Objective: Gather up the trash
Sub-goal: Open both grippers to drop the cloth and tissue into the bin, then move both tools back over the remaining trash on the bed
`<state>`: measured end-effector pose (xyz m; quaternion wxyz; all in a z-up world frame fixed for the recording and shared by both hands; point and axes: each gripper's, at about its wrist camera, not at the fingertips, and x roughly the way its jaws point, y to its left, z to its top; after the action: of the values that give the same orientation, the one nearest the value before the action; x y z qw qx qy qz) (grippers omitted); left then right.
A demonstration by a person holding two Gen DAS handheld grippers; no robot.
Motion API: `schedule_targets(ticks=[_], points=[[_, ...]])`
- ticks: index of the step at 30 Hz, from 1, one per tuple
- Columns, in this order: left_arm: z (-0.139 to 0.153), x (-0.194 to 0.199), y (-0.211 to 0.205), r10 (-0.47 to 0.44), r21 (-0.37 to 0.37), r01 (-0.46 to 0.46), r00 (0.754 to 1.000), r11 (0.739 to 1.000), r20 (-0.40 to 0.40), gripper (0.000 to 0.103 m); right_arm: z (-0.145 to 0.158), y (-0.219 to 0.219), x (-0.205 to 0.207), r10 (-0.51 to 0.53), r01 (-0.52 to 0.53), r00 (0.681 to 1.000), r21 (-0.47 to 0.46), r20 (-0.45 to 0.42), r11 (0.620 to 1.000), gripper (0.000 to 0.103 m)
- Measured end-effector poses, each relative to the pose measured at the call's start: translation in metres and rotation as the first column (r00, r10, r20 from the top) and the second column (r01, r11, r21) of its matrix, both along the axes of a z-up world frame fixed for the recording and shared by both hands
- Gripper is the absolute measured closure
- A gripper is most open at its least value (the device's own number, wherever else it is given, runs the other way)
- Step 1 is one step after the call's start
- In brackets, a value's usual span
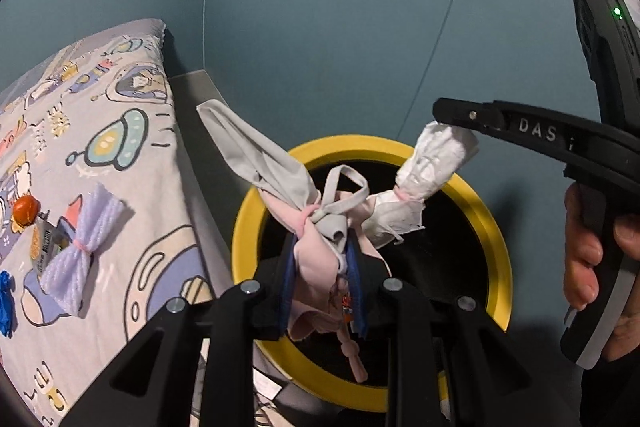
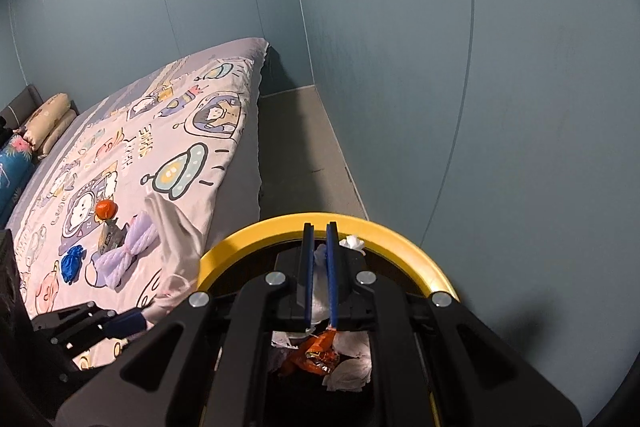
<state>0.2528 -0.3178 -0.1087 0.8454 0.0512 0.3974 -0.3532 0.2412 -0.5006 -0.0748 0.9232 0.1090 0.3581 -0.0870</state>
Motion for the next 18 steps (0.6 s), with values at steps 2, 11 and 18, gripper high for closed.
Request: schedule_targets(ticks=[2,11,18], points=[[-0.004,0.001,-0.003,-0.009,-0.001,0.009,1.0,1.0,-0.017,0.081,-0.002,-0.001,0.0,-0.002,0.002,1.0,0.004,-0.004,1.0,0.098],[-0.014,0.0,-0.01,-0.042,0.004,0.042,0.998,0.999,-0.04,0.072,-0.005,-0.007,-0.001,-0.01,0.01,1.0,0.028,-0.016,1.0,0.097],[-0.009,-0.004,-0.006,-0.046,-0.021,0.045,0.999,0.999,-0.028,0.054,-0.003,-0.01,-0.003,-0.024,0.025,0.999,0.036,-0.03,0.999,0.096]])
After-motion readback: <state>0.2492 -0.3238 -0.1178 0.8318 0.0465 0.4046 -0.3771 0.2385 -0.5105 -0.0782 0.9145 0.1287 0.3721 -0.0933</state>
